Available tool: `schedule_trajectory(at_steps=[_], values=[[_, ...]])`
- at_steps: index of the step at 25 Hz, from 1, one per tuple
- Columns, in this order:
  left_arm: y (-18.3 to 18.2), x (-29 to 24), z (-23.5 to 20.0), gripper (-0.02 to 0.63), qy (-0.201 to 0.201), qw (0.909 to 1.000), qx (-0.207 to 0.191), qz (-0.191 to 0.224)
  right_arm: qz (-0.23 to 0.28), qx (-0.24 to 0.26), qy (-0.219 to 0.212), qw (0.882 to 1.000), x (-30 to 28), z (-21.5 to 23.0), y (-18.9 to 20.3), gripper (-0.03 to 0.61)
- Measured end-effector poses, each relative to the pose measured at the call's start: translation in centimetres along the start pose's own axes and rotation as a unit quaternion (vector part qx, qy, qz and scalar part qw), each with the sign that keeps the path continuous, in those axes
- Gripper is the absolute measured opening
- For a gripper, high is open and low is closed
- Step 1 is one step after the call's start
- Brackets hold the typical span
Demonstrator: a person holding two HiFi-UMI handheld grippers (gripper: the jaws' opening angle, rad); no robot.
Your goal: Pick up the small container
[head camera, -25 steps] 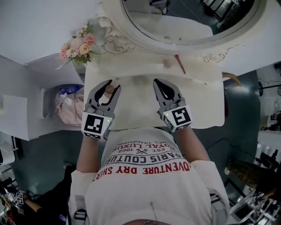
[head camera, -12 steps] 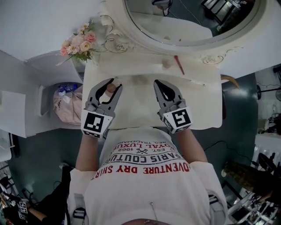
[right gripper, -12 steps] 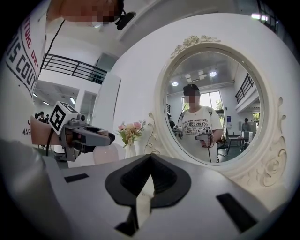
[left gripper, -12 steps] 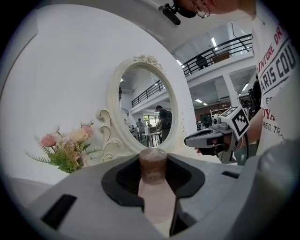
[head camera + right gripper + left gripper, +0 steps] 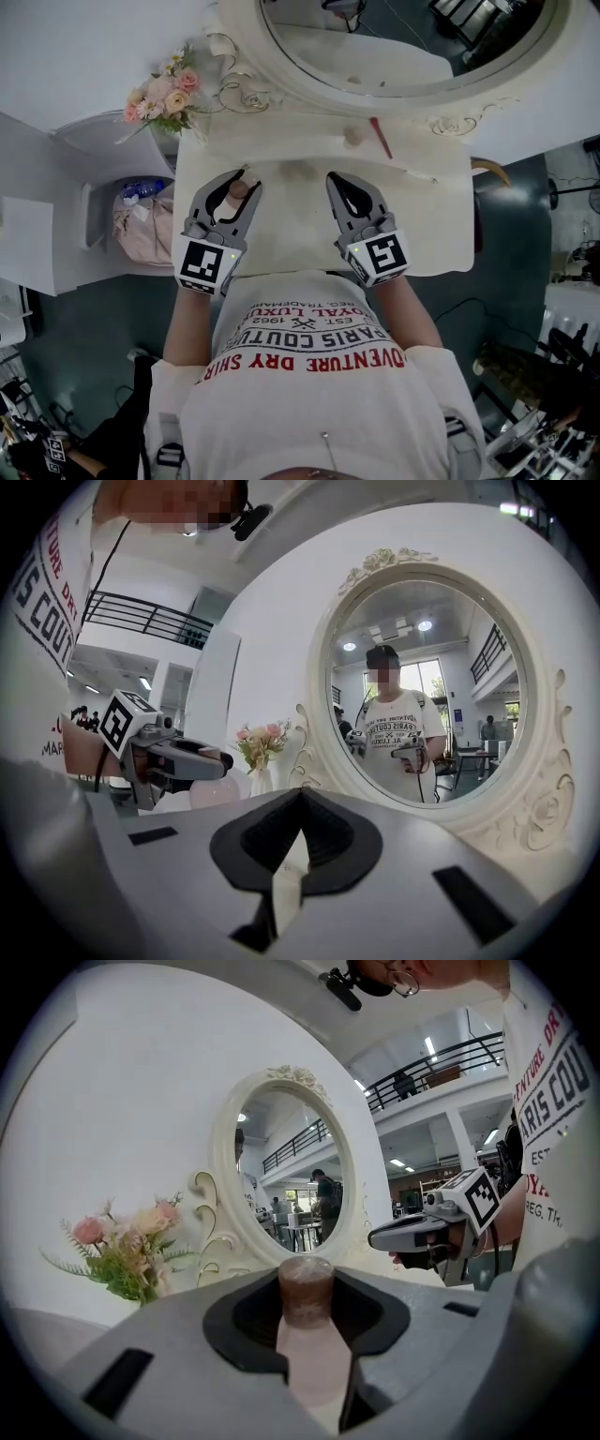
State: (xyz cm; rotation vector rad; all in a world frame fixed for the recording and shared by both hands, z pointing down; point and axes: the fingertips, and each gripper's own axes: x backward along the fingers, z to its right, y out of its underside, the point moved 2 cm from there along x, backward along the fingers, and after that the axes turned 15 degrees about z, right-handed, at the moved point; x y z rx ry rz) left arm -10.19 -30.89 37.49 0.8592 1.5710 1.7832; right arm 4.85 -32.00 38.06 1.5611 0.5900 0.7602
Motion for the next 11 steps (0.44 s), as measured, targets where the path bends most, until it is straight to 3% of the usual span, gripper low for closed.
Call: schedule_trajectory(at_steps=[11], values=[[0.32, -0.68, 0.62, 0.133, 0.012, 0.9999, -0.002, -0.001, -0.002, 0.001, 0.002, 1.0, -0.12, 0.37, 0.24, -0.002]])
